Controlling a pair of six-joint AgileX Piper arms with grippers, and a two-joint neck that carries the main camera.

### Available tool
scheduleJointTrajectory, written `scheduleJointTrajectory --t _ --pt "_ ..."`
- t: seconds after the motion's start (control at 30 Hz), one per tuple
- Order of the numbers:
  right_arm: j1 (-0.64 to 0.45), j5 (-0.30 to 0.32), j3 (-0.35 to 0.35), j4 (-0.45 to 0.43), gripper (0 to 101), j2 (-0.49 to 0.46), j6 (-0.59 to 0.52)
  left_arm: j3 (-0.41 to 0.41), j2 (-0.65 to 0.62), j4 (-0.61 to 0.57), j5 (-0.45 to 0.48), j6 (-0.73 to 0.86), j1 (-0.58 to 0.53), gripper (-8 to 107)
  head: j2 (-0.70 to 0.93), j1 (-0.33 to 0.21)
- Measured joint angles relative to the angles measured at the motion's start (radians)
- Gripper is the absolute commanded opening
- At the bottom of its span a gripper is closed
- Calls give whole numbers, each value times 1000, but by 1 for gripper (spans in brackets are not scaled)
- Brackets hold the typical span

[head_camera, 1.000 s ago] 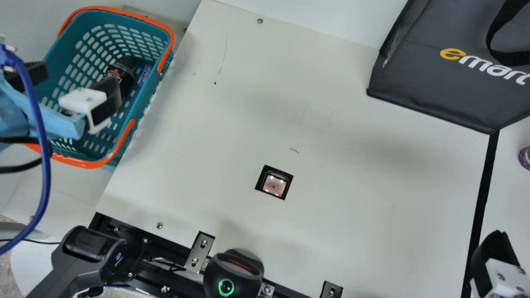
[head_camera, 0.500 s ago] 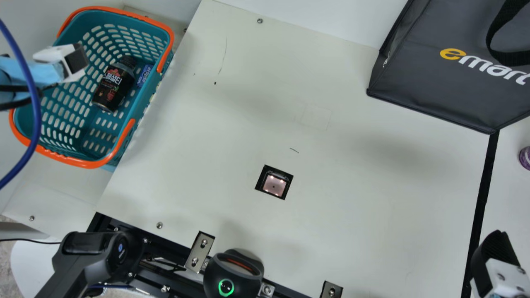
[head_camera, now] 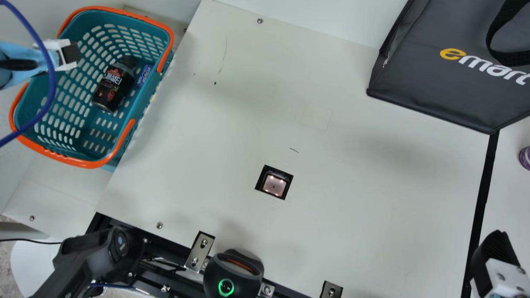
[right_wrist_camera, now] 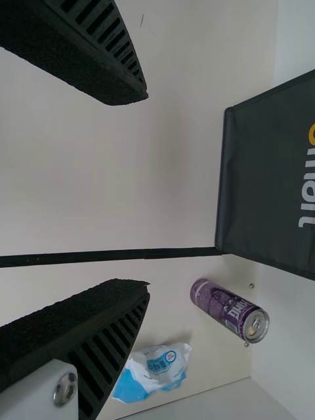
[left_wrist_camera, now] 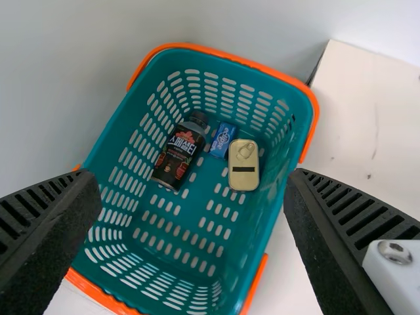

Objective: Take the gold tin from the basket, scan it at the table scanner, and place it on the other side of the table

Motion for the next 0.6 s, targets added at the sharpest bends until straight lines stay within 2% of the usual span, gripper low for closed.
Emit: scheduleJointTrajectory --t 0.3,0.6 --pt "0 0 0 0 95 0 0 -49 179 -95 -18 267 85 90 -2 0" --pt "0 2 0 0 95 0 0 -40 335 -152 -85 460 81 90 0 0"
